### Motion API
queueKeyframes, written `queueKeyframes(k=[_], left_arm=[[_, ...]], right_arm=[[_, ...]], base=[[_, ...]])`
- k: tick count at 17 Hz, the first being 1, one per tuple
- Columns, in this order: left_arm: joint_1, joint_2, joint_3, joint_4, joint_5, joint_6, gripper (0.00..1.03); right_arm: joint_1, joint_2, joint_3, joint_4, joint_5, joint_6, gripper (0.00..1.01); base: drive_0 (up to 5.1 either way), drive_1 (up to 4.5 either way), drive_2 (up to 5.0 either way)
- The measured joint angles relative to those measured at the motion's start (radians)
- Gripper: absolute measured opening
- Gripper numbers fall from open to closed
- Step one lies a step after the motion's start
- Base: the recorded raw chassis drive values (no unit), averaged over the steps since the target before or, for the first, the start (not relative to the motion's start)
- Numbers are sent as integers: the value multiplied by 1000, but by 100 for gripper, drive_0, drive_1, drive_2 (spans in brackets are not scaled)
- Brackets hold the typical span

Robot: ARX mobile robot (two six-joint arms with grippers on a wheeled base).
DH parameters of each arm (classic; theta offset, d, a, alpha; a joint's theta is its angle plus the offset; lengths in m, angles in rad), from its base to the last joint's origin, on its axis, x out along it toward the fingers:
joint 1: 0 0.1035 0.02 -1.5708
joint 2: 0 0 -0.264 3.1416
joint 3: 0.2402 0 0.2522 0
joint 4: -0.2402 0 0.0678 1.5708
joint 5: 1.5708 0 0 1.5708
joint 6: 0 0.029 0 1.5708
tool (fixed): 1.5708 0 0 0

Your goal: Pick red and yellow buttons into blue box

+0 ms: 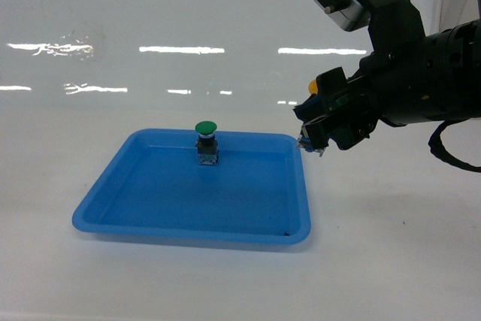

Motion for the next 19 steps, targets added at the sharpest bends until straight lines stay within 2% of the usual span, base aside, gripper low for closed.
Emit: queueKeyframes(k=[17, 19], left_arm=[[29, -20, -24, 16, 10, -4, 23], [39, -43, -29, -3, 41, -3, 23]], right_arm=[[0, 0, 0, 0, 0, 0, 32], [0, -1, -5, 12, 3, 1, 32]], base=[[0, 0, 0], [0, 0, 0]])
